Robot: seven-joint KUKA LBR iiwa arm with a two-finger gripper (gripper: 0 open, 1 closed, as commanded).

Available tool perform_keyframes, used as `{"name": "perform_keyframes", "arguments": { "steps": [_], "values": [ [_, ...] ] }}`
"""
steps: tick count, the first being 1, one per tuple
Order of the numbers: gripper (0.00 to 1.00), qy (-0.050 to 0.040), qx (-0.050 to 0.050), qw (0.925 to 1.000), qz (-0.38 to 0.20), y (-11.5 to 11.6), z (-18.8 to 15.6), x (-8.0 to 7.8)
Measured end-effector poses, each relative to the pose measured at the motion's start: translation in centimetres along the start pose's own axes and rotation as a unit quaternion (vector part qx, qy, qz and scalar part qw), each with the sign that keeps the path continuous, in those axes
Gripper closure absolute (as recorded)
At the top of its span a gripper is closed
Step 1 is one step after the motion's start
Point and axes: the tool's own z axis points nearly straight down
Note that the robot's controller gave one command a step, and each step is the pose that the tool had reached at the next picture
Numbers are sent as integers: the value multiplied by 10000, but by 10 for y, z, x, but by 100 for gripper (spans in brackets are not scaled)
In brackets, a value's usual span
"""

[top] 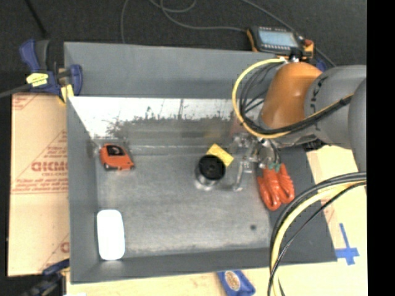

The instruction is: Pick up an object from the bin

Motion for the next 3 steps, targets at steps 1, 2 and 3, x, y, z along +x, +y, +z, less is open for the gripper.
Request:
{"name": "perform_keyframes", "arguments": {
  "steps": [1,2,3],
  "values": [
    [0,32,-3,10000,-25,19,18,5],
    [0,30,5,9997,257,49,14,8],
    [100,18,4,10000,59,56,-2,7]
  ]
}}
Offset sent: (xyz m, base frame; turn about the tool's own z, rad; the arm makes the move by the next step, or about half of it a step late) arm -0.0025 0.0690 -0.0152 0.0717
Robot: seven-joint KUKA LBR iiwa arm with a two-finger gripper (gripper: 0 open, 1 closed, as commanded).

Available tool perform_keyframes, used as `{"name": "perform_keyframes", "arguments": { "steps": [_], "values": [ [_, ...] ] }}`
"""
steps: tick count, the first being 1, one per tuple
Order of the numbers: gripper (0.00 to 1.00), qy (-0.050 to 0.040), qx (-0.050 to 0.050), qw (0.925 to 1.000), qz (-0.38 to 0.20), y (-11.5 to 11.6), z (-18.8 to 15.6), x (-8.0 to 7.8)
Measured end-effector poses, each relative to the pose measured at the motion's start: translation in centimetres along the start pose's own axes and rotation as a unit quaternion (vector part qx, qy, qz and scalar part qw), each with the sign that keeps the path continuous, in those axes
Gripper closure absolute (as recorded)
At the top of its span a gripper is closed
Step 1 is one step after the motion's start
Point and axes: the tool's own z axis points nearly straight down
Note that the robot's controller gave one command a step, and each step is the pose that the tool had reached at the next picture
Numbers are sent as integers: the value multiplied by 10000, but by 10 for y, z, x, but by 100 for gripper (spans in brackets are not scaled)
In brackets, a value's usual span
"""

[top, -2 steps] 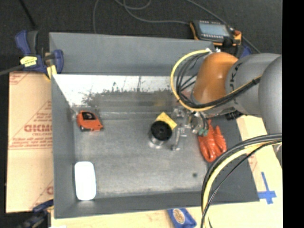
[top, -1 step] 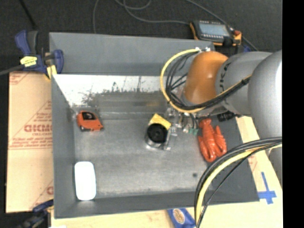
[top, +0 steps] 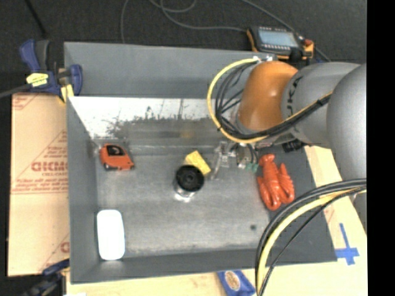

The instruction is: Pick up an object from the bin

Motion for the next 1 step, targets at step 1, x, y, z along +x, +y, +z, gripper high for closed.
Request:
{"name": "perform_keyframes", "arguments": {
  "steps": [1],
  "values": [
    [0,1,2,10000,-7,0,0,0]
  ]
}}
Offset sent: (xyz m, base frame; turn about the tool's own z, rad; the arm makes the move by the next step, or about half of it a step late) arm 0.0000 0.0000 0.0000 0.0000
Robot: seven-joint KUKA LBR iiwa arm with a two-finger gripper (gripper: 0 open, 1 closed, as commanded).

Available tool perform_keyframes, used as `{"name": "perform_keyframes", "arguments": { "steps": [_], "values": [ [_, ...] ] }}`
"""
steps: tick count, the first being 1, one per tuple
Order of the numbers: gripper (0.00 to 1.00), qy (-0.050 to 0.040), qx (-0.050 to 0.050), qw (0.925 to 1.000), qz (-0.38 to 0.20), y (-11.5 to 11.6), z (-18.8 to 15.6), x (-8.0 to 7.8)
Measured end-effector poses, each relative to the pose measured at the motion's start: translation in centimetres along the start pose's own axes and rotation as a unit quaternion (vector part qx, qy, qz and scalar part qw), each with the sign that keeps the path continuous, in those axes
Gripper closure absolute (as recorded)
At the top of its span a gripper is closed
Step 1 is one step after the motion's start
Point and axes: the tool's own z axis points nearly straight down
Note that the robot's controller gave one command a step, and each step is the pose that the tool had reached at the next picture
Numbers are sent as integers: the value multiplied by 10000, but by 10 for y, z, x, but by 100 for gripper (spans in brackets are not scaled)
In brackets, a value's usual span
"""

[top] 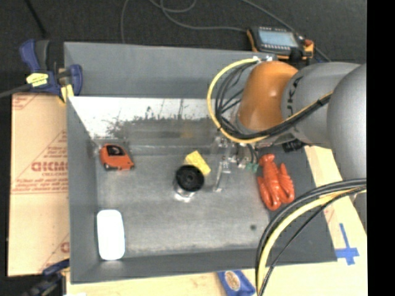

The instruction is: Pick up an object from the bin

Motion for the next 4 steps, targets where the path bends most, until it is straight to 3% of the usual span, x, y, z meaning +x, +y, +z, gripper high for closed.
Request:
{"name": "perform_keyframes", "arguments": {
  "steps": [1,2,3,4],
  "values": [
    [0,0,1,10000,-2,0,0,0],
    [0,-11,10,9997,-231,15,3,-1],
    [0,17,-16,9984,-567,52,2,15],
    [100,14,-6,9995,327,57,5,37]
  ]
}}
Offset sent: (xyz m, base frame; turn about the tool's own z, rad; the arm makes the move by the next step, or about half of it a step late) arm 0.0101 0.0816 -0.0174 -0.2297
